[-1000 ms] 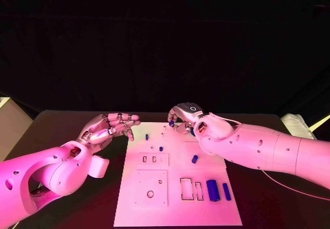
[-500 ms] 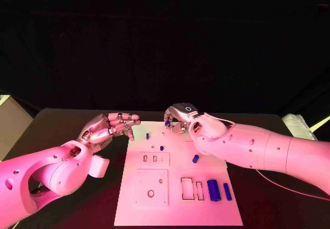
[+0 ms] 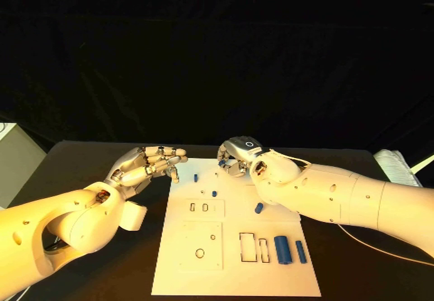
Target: Assemble the parts on the task board
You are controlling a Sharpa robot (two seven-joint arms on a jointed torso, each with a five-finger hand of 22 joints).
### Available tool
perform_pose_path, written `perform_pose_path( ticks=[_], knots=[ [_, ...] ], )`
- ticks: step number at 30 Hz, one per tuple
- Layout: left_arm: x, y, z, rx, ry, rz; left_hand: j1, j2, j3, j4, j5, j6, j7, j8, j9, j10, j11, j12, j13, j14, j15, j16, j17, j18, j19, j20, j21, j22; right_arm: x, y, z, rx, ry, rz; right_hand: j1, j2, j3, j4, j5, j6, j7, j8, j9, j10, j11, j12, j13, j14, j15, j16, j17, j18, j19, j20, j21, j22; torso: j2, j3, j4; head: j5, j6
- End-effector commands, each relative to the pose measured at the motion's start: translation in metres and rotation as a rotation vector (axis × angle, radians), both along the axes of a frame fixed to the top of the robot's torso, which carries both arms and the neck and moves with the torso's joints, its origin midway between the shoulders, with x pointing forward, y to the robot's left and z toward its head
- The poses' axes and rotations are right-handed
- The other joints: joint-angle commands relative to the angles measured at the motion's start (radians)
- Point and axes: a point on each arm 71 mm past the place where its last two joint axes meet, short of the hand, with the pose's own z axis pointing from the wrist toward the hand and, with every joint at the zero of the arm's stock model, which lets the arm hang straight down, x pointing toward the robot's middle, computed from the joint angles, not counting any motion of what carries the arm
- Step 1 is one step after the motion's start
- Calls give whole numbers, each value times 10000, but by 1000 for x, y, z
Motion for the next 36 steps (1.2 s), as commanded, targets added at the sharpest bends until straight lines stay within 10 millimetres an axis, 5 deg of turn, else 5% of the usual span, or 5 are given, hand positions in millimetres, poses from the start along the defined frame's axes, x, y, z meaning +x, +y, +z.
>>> perform_pose_path(
  ticks=[1,32,35,36],
  knots=[
    [0,-2,2,-54,-69,-172,61,25,-25,-51,-26,-96,123,-45,-9,-60,17,-25,15,-43,3,60,14,134,-49,17,55,10,0,2,-2,-144,148,80,54,183,4,-19,18,-63,32,42,21,237,-207,63,32,434,2,58,-10,-133,35,50,26,-16,16,-6,24,21,-6],
    [0,-2,3,-37,-60,-201,53,34,-30,-42,-27,-98,127,-48,-8,-66,21,-23,16,-49,8,66,14,133,-58,20,67,17,8,3,-8,-469,438,-72,-178,8,7,80,-23,-448,159,-174,112,-172,-61,-6,13,380,132,31,-124,-47,-212,158,-245,-373,44,-50,39,42,-17],
    [0,-1,3,-30,-52,-196,48,43,-38,-36,-28,-98,125,-51,-6,-68,22,-18,20,-60,12,75,14,133,-75,25,87,27,8,3,-8,-425,440,-21,-291,-131,18,134,-26,-694,261,-327,117,-510,45,-18,-41,333,214,-39,-262,36,-442,234,-537,-763,47,-53,35,44,-12],
    [0,-1,3,-29,-50,-195,48,43,-38,-36,-28,-98,125,-51,-6,-68,22,-18,20,-60,12,75,14,133,-75,25,87,27,8,3,-7,-405,430,-1,-518,-411,-104,219,-21,-1050,370,-540,79,-935,166,-10,-122,307,326,-70,-337,82,-587,321,-729,-997,45,-54,31,44,-16]
  ],
)
